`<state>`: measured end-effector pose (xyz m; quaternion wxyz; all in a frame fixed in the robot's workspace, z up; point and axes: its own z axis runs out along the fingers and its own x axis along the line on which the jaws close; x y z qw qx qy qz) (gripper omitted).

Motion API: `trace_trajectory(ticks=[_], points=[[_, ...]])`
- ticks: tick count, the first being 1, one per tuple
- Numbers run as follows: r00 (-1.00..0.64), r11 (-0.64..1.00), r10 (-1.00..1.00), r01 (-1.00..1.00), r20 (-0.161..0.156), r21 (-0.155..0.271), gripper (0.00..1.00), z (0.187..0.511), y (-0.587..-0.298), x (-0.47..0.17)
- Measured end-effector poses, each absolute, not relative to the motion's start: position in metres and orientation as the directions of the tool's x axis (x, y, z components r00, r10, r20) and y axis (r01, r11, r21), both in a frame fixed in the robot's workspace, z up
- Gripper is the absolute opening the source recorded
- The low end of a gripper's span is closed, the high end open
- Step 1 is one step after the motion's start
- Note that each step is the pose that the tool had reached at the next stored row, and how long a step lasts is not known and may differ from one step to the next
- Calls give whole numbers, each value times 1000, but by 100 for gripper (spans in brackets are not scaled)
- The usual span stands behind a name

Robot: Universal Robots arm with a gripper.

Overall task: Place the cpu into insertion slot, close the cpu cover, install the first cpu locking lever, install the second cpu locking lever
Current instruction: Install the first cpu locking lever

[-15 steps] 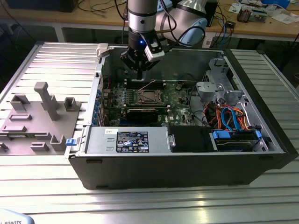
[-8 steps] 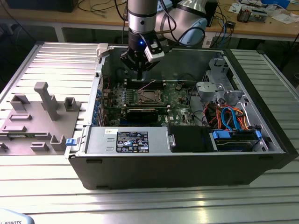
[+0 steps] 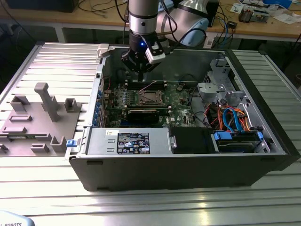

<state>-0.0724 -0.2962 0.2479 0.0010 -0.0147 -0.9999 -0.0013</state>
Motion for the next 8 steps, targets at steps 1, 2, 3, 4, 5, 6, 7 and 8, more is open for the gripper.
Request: trace_trajectory(ticks=[1, 2, 3, 4, 5, 6, 7, 8], points=[[-1000, 1000, 29, 29, 2, 3, 11, 248, -296, -72], [-1000, 1000, 29, 29, 2, 3, 11, 247, -296, -72], [-1000, 1000, 30, 30, 2, 4, 11, 247, -296, -72], [-1000, 1000, 30, 30, 2, 6, 11, 246, -296, -72], [-1000, 1000, 29, 29, 2, 7, 11, 246, -296, -72], [-1000, 1000, 29, 30, 2, 8, 11, 245, -296, -72], [-1000, 1000, 29, 29, 2, 9, 11, 245, -296, -72], [-1000, 1000, 29, 29, 2, 9, 11, 245, -296, -72]])
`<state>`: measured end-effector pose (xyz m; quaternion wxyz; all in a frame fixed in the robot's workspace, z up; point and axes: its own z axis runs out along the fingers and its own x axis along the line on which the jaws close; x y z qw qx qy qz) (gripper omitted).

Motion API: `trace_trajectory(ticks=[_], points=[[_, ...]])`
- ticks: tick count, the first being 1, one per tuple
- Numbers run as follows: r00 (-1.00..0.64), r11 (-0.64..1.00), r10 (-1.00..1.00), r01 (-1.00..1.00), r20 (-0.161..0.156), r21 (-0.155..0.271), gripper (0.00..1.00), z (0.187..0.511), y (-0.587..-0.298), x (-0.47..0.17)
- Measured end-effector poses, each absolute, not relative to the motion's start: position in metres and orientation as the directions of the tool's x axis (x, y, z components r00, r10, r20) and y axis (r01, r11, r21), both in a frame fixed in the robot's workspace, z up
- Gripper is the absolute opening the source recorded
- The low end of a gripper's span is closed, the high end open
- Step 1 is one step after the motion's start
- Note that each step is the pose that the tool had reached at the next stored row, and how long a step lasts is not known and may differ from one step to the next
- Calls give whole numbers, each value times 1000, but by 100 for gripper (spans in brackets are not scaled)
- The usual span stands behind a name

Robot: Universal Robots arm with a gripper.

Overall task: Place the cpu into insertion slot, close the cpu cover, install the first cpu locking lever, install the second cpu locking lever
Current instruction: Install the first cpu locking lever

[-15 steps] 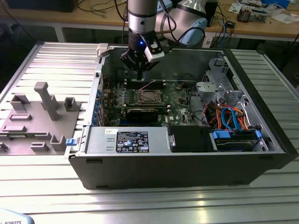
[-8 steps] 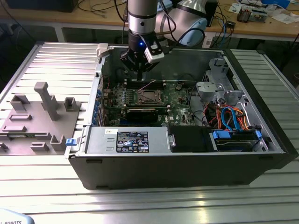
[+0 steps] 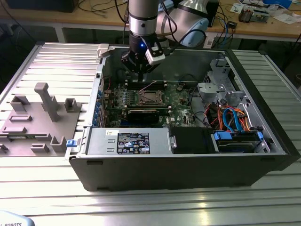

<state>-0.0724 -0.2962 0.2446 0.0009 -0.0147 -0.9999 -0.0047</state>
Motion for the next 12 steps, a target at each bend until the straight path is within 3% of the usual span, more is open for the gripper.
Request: trace_trajectory(ticks=[12], points=[[-1000, 999, 29, 29, 2, 15, 11, 236, -296, -72]])
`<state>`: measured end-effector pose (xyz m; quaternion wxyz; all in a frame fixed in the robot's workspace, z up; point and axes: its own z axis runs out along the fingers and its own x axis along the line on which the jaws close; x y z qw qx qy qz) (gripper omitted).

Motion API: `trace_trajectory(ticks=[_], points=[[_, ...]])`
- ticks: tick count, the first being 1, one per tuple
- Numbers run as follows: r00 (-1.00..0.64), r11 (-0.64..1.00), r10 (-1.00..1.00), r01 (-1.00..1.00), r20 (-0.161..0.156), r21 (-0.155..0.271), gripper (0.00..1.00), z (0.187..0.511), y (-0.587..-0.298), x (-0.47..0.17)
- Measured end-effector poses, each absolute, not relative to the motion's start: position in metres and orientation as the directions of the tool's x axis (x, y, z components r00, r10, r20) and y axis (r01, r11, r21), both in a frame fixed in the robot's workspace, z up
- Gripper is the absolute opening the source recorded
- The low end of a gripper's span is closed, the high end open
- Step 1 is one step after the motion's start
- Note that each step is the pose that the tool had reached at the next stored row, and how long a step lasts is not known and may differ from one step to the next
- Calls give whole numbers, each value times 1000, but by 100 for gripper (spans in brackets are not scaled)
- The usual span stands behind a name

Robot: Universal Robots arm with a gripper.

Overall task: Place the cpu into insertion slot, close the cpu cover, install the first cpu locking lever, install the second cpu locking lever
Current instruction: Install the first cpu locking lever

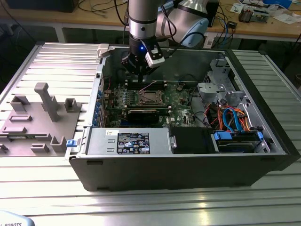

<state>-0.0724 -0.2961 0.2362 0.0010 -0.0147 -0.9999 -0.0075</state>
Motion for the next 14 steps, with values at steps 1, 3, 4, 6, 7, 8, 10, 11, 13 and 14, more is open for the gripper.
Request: trace_trajectory(ticks=[1, 3, 4, 6, 7, 8, 10, 11, 13, 14], points=[[-1000, 999, 29, 29, 2, 15, 11, 236, -296, -72], [-1000, 999, 29, 29, 2, 17, 11, 235, -296, -72], [-1000, 999, 29, 29, 2, 18, 11, 235, -296, -72], [-1000, 999, 29, 29, 2, 20, 11, 234, -296, -72], [-1000, 999, 29, 29, 2, 21, 11, 233, -296, -72], [-1000, 999, 29, 29, 2, 22, 11, 232, -296, -72], [-1000, 999, 29, 29, 3, 31, 11, 231, -296, -72], [-1000, 999, 29, 29, 3, 33, 11, 230, -296, -72], [-1000, 999, 29, 29, 3, 39, 11, 229, -298, -72], [-1000, 999, 29, 29, 3, 42, 11, 228, -299, -72]])
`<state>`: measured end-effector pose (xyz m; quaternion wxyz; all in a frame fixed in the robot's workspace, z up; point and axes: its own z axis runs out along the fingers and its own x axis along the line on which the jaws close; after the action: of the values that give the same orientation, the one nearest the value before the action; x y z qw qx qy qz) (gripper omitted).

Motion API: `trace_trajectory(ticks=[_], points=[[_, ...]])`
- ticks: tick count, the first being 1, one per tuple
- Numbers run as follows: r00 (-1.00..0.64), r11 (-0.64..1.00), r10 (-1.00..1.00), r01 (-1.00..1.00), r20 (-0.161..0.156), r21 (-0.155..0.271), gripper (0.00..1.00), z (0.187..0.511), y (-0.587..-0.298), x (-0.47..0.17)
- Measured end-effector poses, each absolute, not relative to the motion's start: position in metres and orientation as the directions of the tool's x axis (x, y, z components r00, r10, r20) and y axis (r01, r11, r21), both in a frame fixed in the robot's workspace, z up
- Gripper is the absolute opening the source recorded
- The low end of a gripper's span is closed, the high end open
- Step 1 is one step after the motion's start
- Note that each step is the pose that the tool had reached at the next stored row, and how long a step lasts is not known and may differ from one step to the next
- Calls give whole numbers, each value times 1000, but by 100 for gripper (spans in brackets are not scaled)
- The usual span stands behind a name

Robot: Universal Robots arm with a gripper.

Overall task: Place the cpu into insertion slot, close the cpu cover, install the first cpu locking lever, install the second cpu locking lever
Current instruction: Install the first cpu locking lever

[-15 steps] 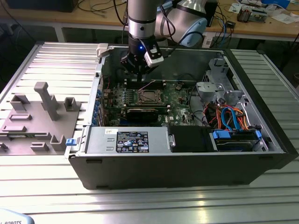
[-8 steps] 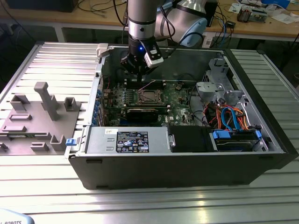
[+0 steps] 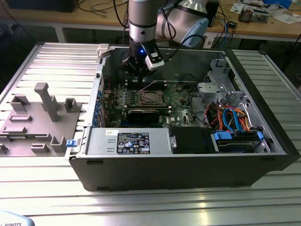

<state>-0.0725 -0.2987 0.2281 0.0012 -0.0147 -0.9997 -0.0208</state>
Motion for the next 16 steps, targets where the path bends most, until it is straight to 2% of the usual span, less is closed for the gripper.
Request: trace_trajectory(ticks=[16], points=[[-1000, 999, -27, -27, 3, 46, 11, 220, -302, -67]])
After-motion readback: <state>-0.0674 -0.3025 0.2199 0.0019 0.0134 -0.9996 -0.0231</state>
